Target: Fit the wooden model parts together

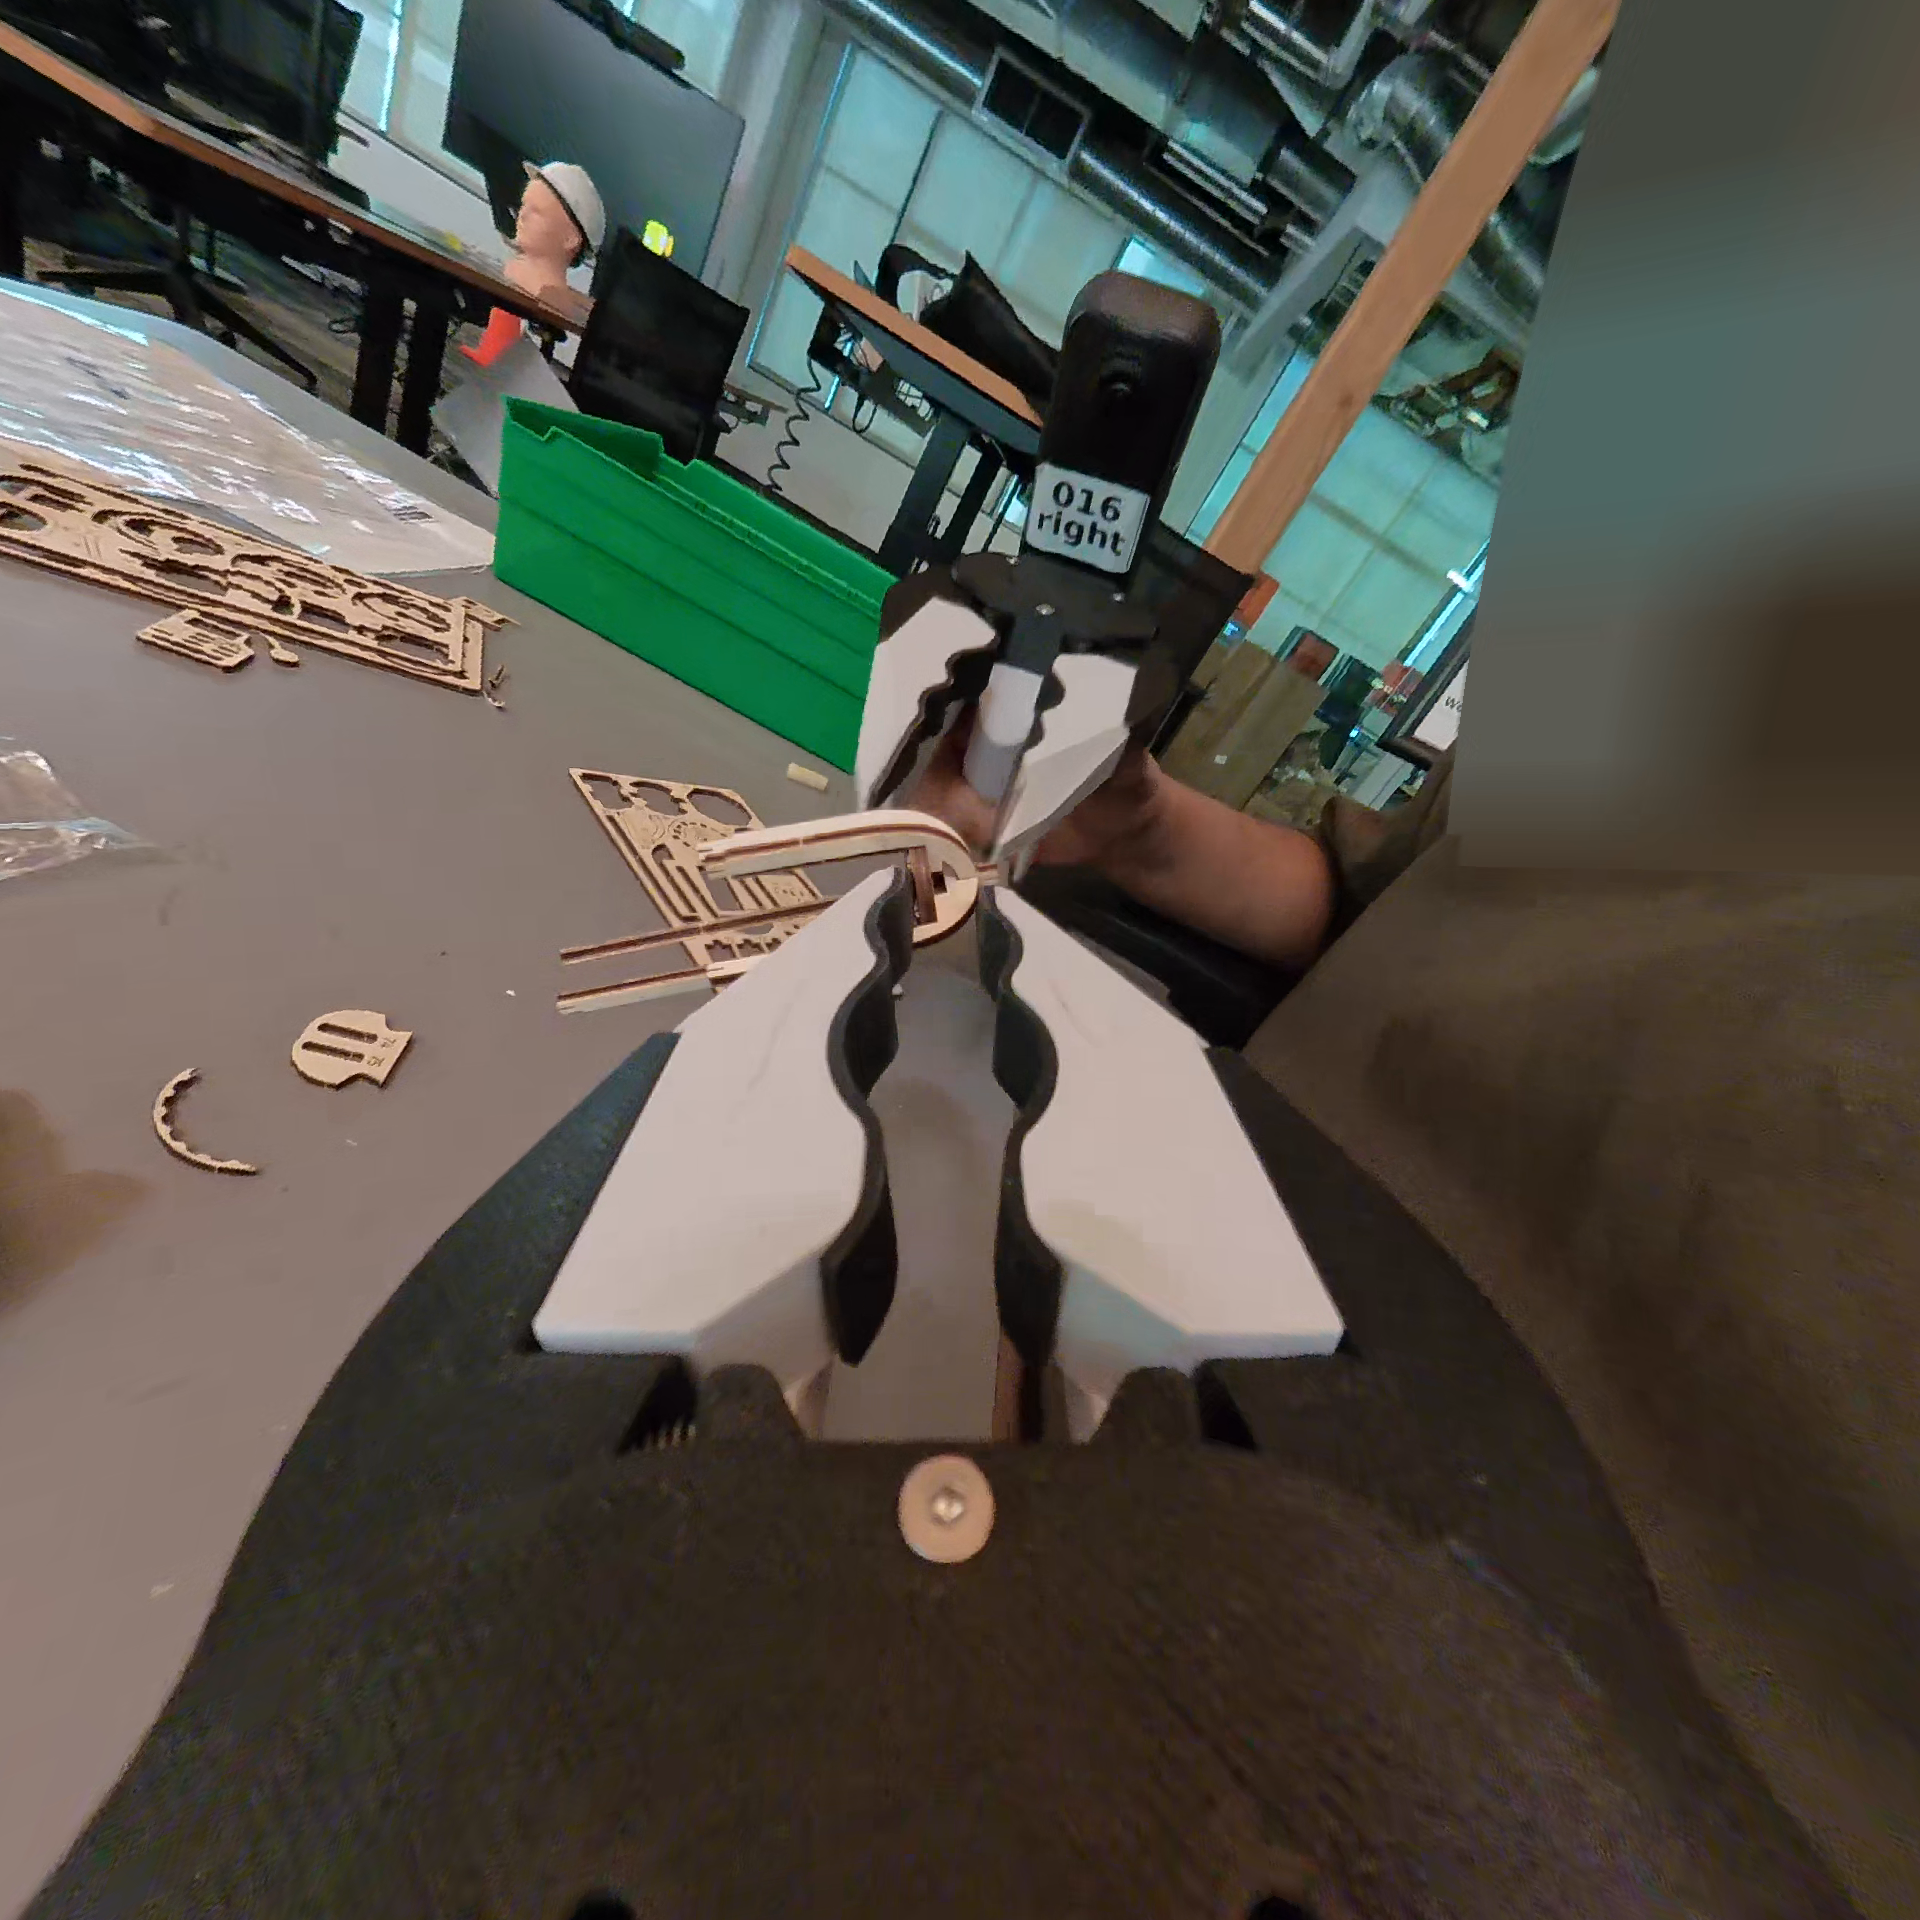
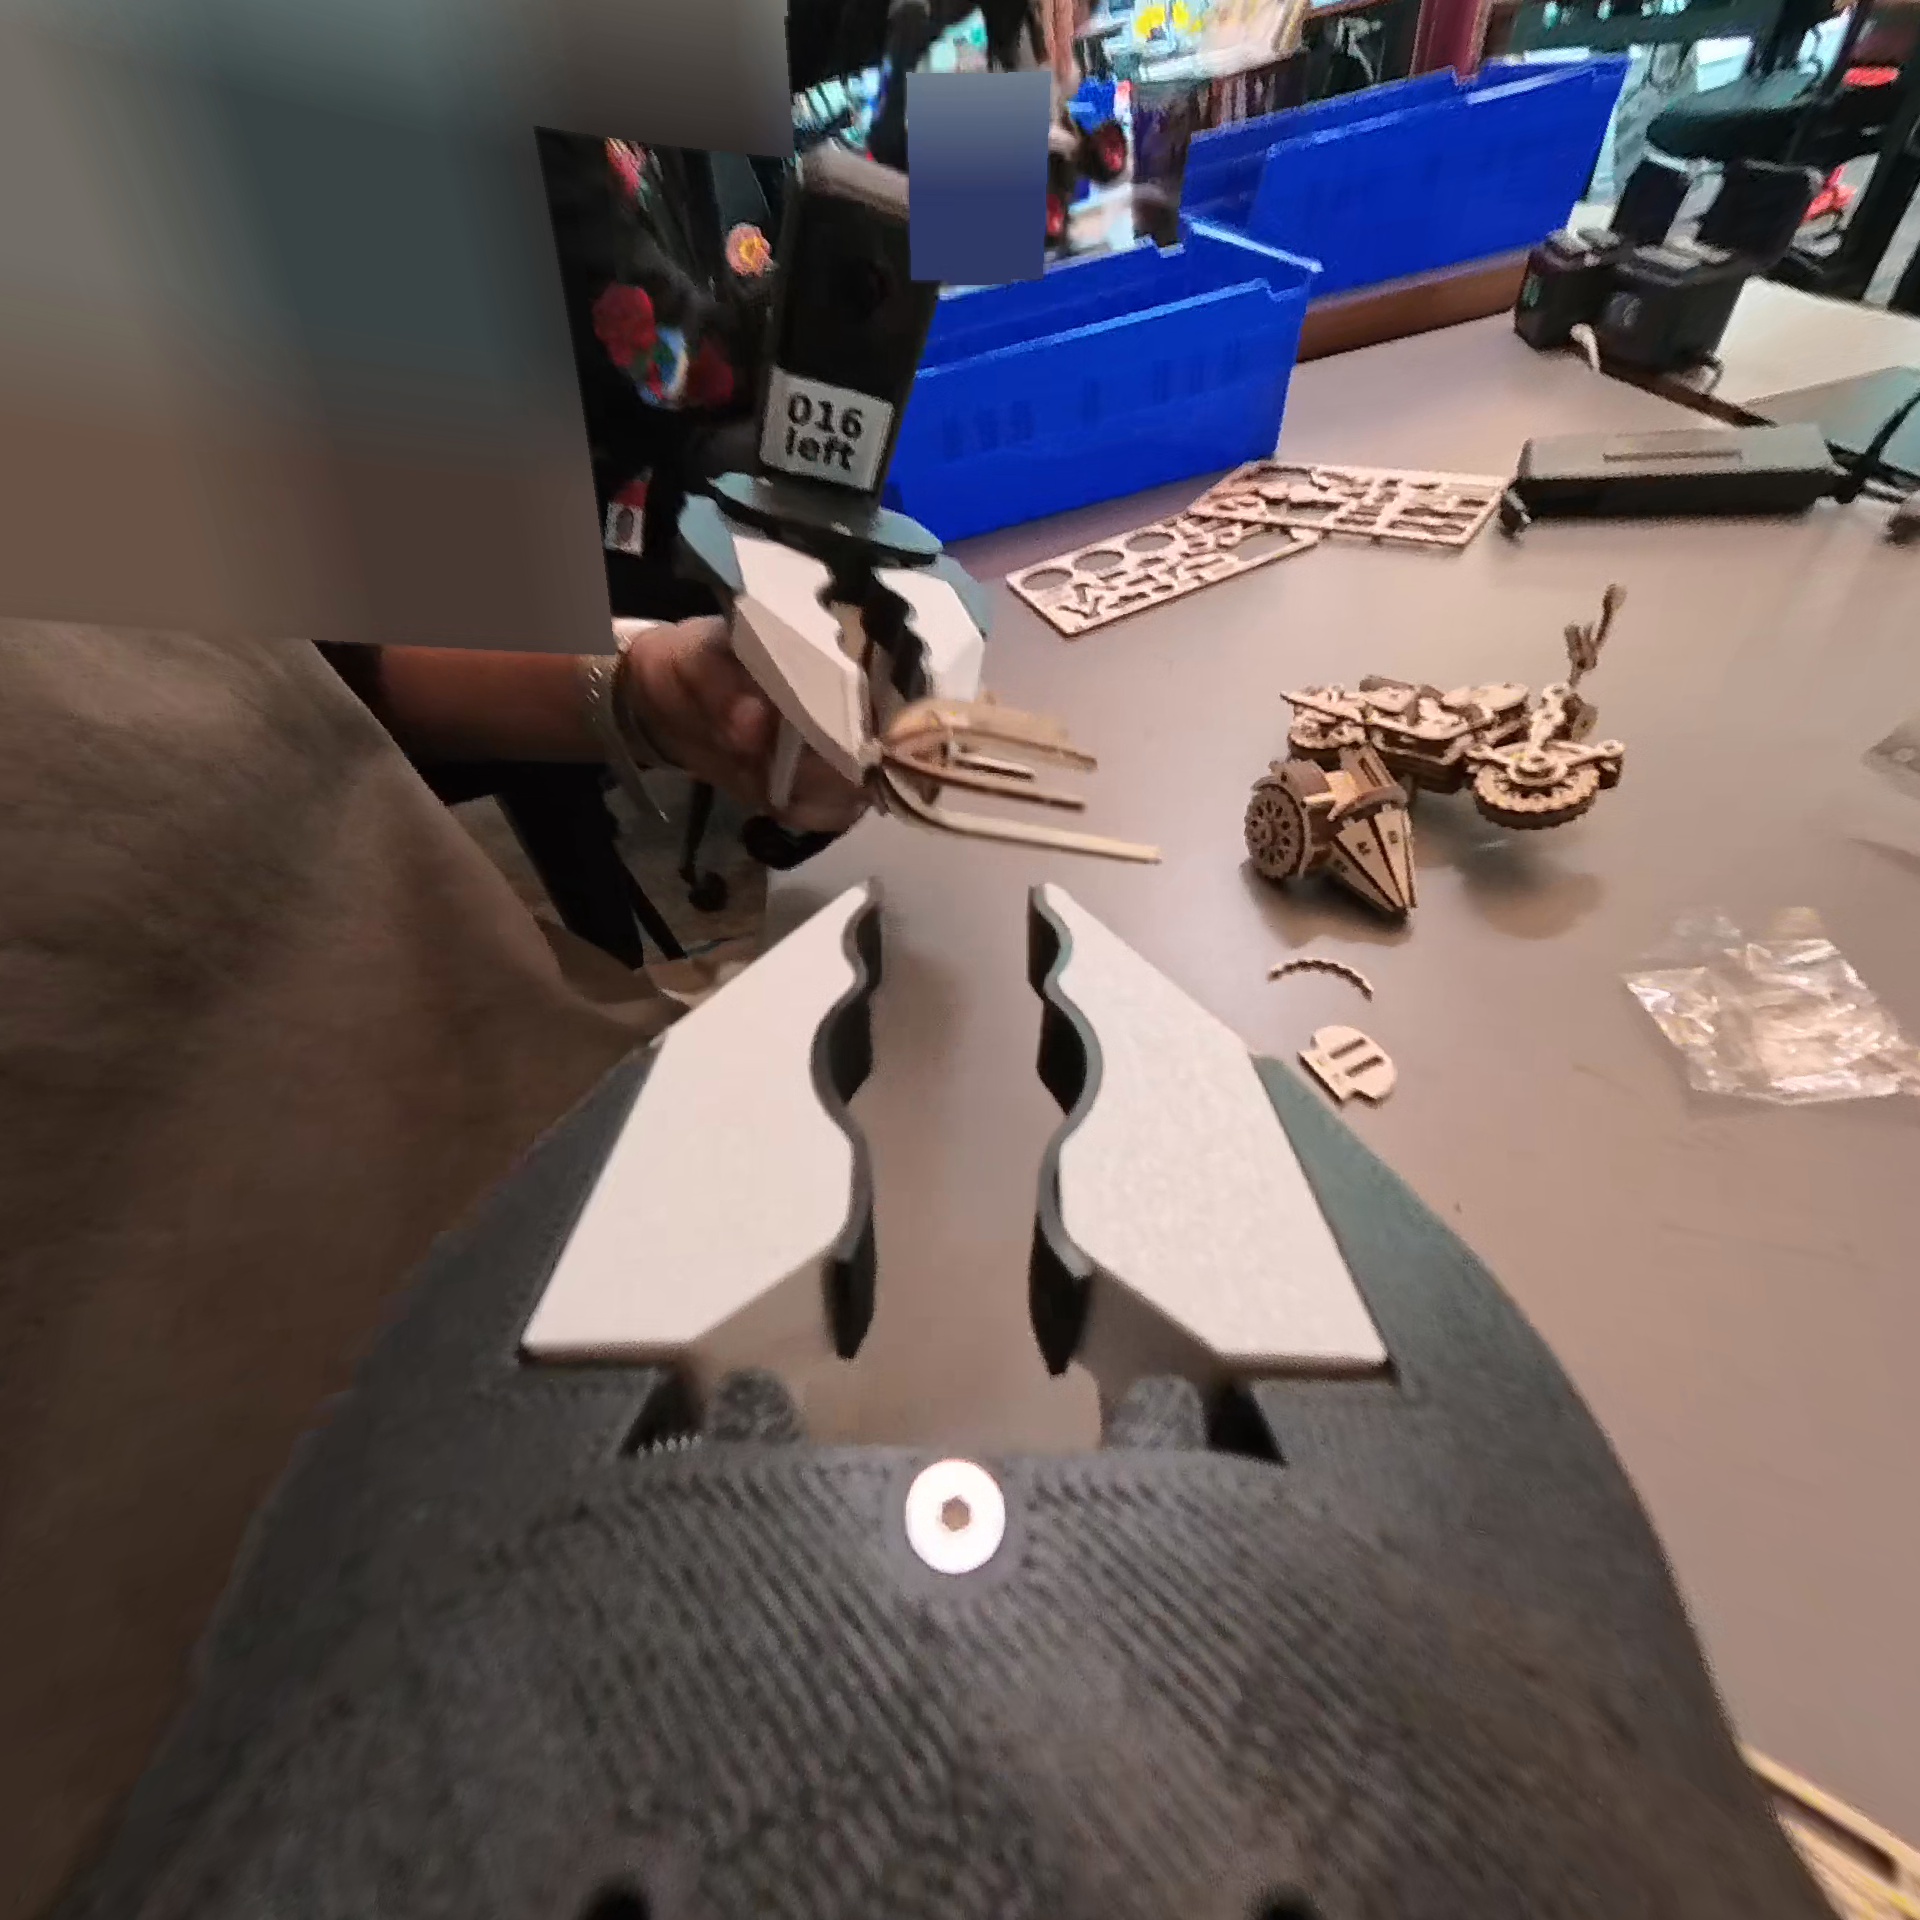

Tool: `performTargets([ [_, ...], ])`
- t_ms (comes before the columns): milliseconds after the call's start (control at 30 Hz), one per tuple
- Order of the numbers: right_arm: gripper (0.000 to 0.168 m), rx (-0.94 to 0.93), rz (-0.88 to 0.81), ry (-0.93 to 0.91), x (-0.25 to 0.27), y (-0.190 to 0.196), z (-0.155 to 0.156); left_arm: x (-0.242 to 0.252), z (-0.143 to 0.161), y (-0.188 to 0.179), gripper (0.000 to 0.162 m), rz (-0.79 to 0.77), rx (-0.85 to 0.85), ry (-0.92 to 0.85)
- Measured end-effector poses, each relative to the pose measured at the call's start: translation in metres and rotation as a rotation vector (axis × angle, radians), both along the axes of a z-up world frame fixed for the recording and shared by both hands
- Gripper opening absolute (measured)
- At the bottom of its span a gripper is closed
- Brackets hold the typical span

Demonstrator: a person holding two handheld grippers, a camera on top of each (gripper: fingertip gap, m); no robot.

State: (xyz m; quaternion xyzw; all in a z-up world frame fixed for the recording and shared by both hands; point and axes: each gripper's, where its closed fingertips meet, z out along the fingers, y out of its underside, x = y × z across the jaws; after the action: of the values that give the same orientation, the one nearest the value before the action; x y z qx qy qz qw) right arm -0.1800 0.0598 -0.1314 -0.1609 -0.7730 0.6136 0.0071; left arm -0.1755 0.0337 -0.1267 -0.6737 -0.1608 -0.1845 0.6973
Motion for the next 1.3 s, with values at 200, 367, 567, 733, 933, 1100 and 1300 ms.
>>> performTargets([
  [200, 0.027, -0.056, 0.075, -0.053, 0.016, -0.012, 0.005, 0.015, -0.011, 0.012, 0.010, -0.024, -0.103, 0.188],
  [367, 0.023, -0.011, 0.100, -0.032, 0.022, -0.017, -0.001, 0.027, -0.013, 0.017, 0.010, -0.033, -0.138, 0.323],
  [567, 0.020, 0.003, 0.144, -0.018, 0.028, -0.018, -0.001, 0.034, -0.012, 0.018, 0.010, -0.051, -0.133, 0.357],
  [733, 0.014, 0.006, 0.182, -0.020, 0.033, -0.016, -0.002, 0.036, -0.013, 0.018, 0.010, -0.060, -0.143, 0.379],
  [933, 0.011, 0.019, 0.192, -0.016, 0.034, -0.016, -0.003, 0.038, -0.014, 0.018, 0.010, -0.060, -0.153, 0.405],
  [1100, 0.009, 0.023, 0.173, -0.017, 0.033, -0.016, -0.002, 0.035, -0.013, 0.018, 0.010, -0.033, -0.155, 0.420],
  [1300, 0.009, 0.037, 0.175, -0.018, 0.034, -0.018, -0.003, 0.037, -0.014, 0.017, 0.010, -0.035, -0.166, 0.455],
])
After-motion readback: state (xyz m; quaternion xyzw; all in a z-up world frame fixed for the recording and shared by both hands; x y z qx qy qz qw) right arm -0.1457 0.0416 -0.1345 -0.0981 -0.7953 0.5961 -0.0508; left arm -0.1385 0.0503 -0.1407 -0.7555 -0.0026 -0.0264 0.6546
